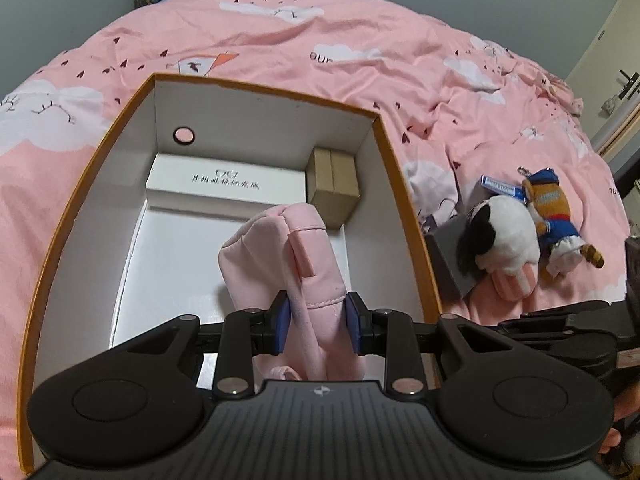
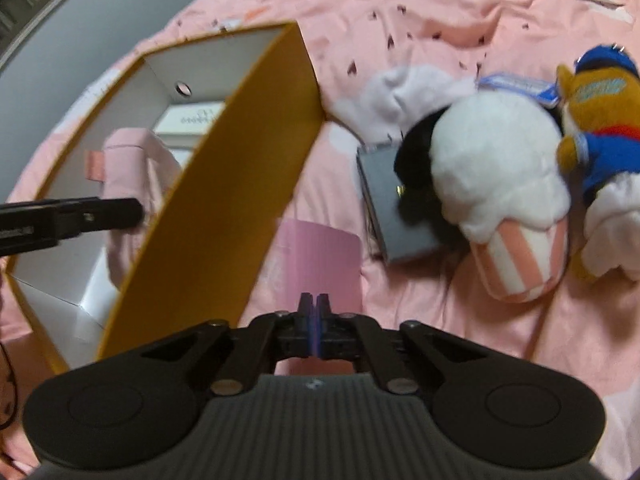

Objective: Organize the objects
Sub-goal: 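Hold the pink pouch in the box with the left tool while the right tool lifts the pink card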

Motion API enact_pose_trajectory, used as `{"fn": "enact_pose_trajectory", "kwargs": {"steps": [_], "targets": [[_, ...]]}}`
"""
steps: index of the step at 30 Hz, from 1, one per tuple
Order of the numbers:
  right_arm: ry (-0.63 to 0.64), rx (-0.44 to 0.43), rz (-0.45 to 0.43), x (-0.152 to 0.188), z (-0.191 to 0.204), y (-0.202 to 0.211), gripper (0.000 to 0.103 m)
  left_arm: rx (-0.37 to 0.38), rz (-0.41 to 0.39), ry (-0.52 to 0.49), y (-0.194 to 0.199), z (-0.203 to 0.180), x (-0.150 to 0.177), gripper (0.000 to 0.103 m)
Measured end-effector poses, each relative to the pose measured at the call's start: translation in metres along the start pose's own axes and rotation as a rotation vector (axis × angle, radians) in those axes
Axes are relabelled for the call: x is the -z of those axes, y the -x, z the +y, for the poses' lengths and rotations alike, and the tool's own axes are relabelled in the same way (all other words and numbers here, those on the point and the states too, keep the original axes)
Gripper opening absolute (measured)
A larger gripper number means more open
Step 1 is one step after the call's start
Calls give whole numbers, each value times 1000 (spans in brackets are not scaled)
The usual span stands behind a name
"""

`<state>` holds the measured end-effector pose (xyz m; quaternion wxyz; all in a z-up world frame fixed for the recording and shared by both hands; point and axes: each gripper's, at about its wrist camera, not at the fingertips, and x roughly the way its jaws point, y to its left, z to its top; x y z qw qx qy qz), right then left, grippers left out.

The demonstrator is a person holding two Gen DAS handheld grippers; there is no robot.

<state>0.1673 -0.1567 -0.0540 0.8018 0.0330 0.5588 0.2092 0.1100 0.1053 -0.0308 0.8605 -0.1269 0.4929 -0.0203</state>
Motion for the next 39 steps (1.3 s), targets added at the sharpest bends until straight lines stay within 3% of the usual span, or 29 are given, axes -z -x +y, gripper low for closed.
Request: {"fn": "enact_pose_trajectory", "kwargs": {"steps": [3, 5, 6, 7, 15, 18, 39], "targets": [[24, 51, 27, -1, 4, -9, 10, -11, 19, 11, -3, 4, 0, 33], [14, 46, 33, -2, 4, -9, 22, -14, 26, 21, -5, 7, 1, 33], [3, 33, 22, -3, 6, -6, 36, -15, 28, 27, -6, 9, 1, 33], [1, 25, 10, -4, 9, -3, 43, -13, 29, 33, -5, 11, 1, 33], [168, 54, 31, 8, 43, -22, 46, 1, 31, 58, -5, 19, 2, 33], [193, 93, 38, 10, 42, -34, 51, 2, 40, 60, -8, 19, 3, 33], [189, 44, 24, 24, 21, -62, 86, 8, 39, 59, -9, 18, 4, 34]]}}
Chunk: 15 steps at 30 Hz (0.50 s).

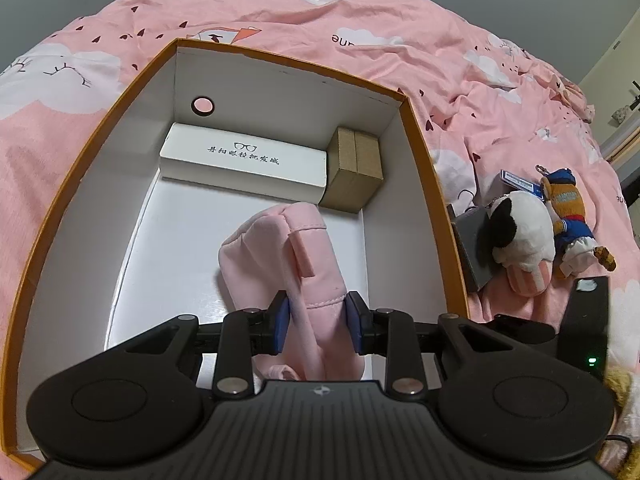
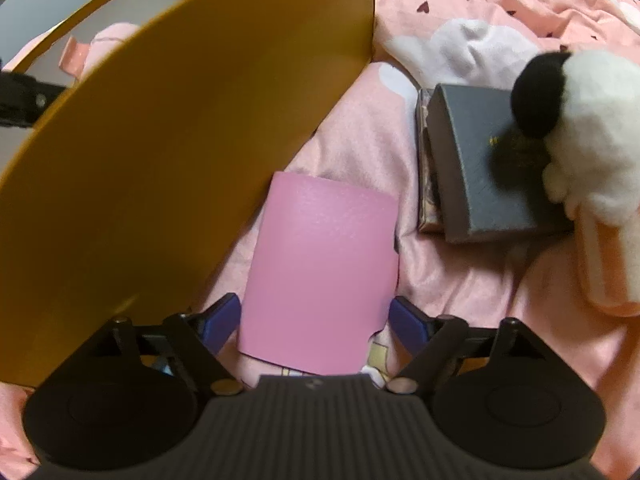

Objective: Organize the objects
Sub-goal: 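Hold the pink pouch in the box with the left tool while the right tool lifts the pink card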

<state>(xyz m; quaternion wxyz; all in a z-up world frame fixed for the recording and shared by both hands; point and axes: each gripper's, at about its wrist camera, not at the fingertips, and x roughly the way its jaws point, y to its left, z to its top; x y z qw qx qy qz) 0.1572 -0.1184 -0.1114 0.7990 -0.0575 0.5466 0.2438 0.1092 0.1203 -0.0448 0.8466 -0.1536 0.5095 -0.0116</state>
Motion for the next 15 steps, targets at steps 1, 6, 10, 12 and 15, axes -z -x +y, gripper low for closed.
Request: {"fn": "enact_pose_trajectory", "kwargs": {"steps": [1, 6, 10, 12, 15], "targets": [[-14, -18, 9, 1, -3, -3, 86, 2, 0, -1, 0, 0, 1, 34], [-30, -62, 34, -4, -12, -9, 87, 10, -6, 10, 4, 2, 3, 34], [-185, -186, 25, -12, -39, -2, 90, 18, -1, 12, 5, 3, 5, 34], [-307, -257, 18, -15, -61, 0, 87, 23, 0, 9, 5, 3, 6, 34], [-436, -300, 23, -17, -82, -7, 73, 24, 0, 5, 5, 3, 6, 34]]}}
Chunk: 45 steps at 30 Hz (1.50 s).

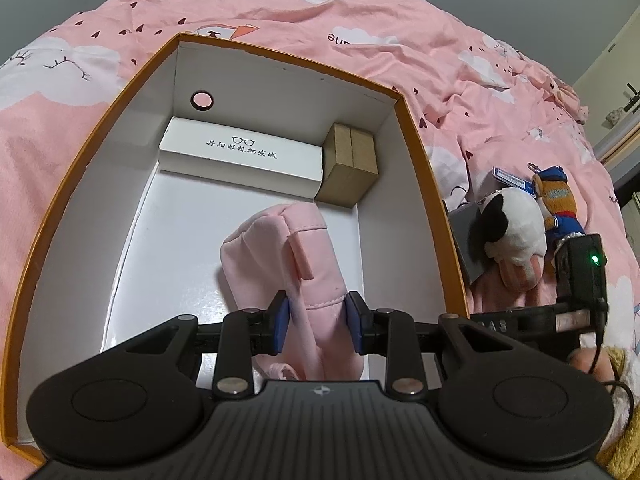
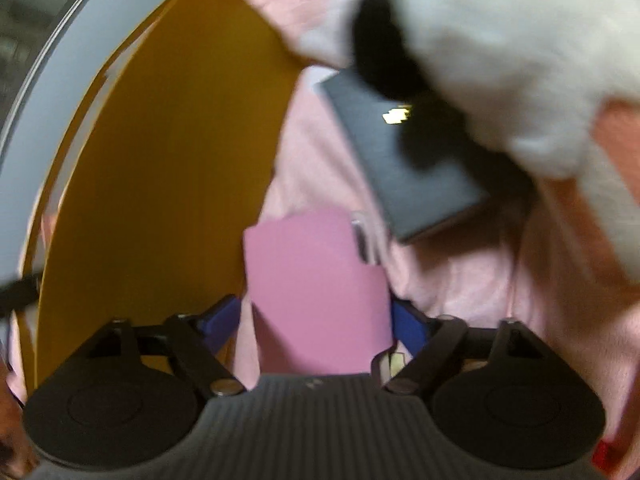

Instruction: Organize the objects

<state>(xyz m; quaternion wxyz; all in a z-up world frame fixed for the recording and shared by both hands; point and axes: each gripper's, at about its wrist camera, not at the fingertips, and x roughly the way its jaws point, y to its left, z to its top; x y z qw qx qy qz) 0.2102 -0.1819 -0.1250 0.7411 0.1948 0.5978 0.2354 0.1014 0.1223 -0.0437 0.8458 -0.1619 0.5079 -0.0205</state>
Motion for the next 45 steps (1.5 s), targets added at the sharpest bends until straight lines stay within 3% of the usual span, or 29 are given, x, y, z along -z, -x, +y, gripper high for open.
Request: {"fn": "enact_pose_trajectory", "kwargs": {"steps": [2, 7, 9, 13, 18, 24, 30, 36, 40, 45], "targets": [[-20, 5, -6, -1, -3, 0, 70, 1, 1, -1, 0, 0, 0, 34], [-24, 10, -28, 5, 2, 21, 34, -8, 13, -3, 1, 4, -2, 36], [-30, -37, -41, 8, 6, 32, 26, -24, 22, -12, 2, 6, -4, 38], [19, -94, -58, 7, 23, 41, 26, -58, 47, -19, 4, 14, -11, 44], [62, -34, -42, -8, 30, 25, 28, -141, 47, -30, 10, 18, -18, 48], [94, 22, -78, 20, 42, 24, 23, -130, 62, 6, 9, 21, -19, 50], [161, 124, -275, 30, 63, 86, 23, -110, 40, 30, 7, 20, -19, 38], [270, 66, -437, 24, 115, 131, 23, -154, -9, -20, 11, 11, -20, 34], [332, 22, -403, -3, 156, 103, 23, -174, -59, -56, 23, 9, -29, 34], [370, 65, -343, -17, 187, 61, 22, -230, -147, -75, 43, 13, -43, 34]]}}
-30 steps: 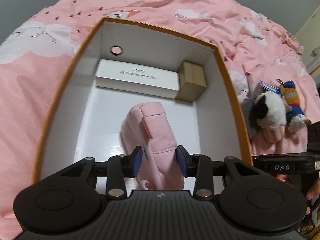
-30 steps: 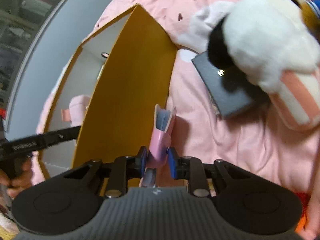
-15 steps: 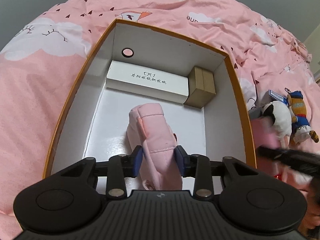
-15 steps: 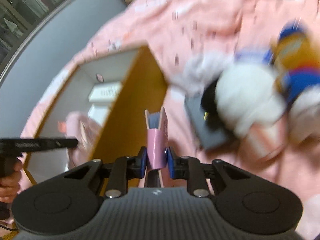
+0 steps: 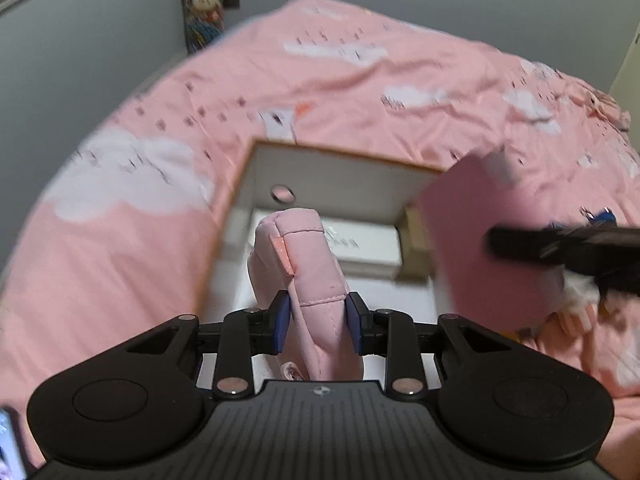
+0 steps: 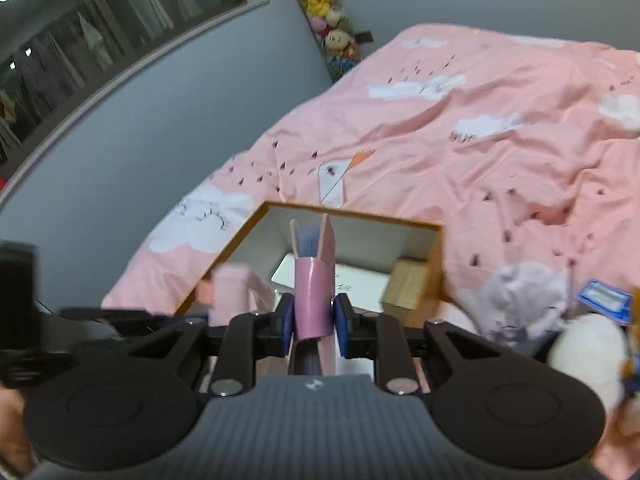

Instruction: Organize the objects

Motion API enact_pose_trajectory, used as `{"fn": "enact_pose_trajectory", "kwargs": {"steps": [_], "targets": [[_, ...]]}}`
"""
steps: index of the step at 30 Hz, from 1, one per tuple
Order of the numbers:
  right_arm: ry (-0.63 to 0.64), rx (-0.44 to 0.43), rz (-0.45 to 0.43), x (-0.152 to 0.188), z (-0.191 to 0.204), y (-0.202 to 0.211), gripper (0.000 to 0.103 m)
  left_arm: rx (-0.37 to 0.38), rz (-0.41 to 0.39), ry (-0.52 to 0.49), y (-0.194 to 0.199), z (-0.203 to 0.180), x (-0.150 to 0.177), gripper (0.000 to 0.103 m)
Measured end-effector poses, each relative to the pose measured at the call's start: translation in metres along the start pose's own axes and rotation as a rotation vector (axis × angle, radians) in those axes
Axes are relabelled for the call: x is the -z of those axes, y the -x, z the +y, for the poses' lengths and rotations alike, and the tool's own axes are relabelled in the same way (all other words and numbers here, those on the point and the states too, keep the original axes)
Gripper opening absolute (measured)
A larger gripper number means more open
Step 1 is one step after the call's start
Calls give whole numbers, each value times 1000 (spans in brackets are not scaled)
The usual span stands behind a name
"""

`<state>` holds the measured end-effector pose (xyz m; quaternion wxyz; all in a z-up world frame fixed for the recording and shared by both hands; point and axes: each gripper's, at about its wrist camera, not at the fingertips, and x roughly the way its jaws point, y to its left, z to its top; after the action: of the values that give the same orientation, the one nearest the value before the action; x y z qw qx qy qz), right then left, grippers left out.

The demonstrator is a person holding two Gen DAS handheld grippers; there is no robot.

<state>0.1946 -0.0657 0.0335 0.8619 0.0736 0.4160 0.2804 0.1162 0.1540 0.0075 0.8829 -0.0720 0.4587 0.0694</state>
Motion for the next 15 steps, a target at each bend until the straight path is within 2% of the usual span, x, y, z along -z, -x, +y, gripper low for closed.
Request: {"fn": "enact_pose_trajectory", "kwargs": {"steps": [3, 9, 12, 15], "targets": [[-23, 0, 50, 0, 10, -23, 22, 10, -9, 7, -1, 8, -5, 34], [-121, 7, 143, 4, 0, -77, 22, 116, 48, 12, -32, 14, 3, 34], [-146, 9, 176, 9, -4, -89, 22, 140, 73, 22, -44, 19, 7, 34], [-143, 22, 191, 13, -2, -97, 22, 159, 66, 22, -49, 23, 7, 34]]}}
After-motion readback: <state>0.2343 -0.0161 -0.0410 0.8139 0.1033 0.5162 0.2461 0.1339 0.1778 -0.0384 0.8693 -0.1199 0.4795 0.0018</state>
